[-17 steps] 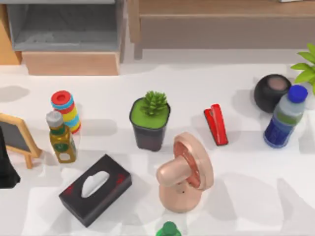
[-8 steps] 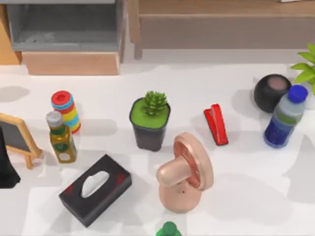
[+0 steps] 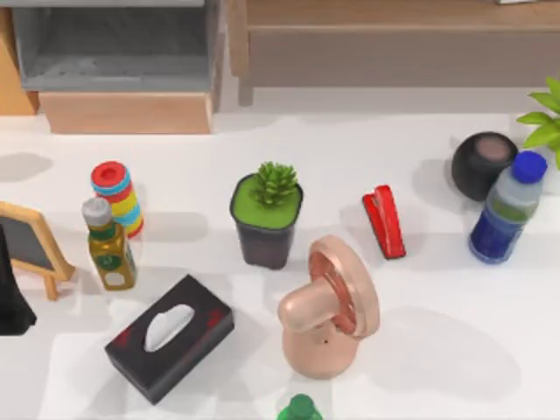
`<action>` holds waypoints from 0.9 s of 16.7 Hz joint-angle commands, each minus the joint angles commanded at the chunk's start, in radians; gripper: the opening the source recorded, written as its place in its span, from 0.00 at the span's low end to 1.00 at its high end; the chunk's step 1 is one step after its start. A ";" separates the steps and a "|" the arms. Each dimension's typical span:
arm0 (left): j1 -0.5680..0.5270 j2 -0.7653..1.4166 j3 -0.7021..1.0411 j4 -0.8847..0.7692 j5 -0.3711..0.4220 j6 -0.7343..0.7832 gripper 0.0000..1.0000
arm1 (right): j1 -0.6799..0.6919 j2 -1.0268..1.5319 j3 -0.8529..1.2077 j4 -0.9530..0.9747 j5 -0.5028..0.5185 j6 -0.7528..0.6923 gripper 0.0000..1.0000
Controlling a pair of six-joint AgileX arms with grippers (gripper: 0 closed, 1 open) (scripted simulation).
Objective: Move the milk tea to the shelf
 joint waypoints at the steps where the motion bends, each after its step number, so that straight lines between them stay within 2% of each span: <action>1: 0.000 0.000 0.000 0.000 0.000 0.000 1.00 | -0.013 0.028 0.009 0.024 -0.012 0.000 1.00; 9: 0.000 0.000 0.000 0.000 0.000 0.000 1.00 | -0.018 0.054 0.017 0.043 -0.019 0.000 1.00; 15: 0.000 0.000 0.000 0.000 0.000 0.000 1.00 | 0.091 0.097 0.180 -0.077 0.093 -0.003 1.00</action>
